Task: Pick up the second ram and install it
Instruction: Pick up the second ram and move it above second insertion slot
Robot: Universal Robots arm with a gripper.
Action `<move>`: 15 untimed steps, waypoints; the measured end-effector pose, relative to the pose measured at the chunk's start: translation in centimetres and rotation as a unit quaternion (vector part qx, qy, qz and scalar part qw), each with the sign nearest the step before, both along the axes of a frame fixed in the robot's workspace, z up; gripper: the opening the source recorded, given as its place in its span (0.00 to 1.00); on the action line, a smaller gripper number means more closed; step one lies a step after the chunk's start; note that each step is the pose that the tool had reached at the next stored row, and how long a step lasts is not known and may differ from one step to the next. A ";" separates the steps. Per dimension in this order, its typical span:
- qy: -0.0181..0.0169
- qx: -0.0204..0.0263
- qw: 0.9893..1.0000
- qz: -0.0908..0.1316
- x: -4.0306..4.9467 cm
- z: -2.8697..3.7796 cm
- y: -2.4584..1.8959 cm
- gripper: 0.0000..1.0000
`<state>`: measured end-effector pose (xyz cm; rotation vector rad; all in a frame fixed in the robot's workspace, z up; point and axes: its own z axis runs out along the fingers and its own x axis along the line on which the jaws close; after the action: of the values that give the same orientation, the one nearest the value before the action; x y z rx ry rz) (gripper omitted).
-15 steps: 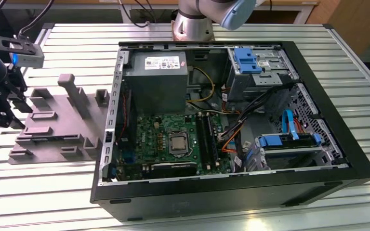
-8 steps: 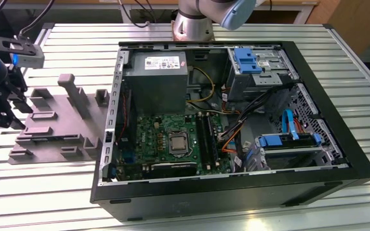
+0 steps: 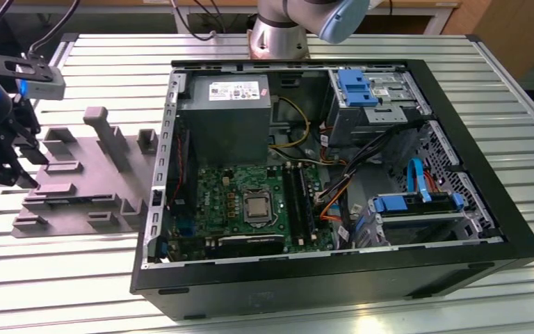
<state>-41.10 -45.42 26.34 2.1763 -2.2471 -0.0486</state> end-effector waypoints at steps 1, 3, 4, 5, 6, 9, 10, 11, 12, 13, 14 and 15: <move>0.000 0.000 1.000 0.000 0.00 -0.02 0.00 0.47; 0.000 0.000 1.000 0.000 0.00 -0.08 0.00 0.47; 0.000 0.000 1.000 0.000 0.00 -0.11 0.00 0.47; 0.000 0.000 1.000 0.000 0.00 -0.15 0.00 0.47; 0.000 0.000 1.000 0.000 0.00 -0.18 0.00 0.47; 0.000 0.000 1.000 0.000 0.00 -0.27 0.00 0.47; 0.000 0.000 1.000 0.000 0.00 -0.30 0.00 0.47; 0.000 0.000 1.000 0.000 0.00 -0.33 0.00 0.47; 0.000 0.000 1.000 0.000 0.00 -0.37 0.00 0.47; 0.000 0.000 1.000 0.000 0.00 -0.41 0.00 0.47; 0.000 0.000 1.000 0.000 -0.01 -0.47 -0.01 0.47; 0.000 0.000 1.000 0.000 0.00 -0.56 -0.05 0.47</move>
<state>-41.10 -45.46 25.77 2.1767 -2.2474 -0.0479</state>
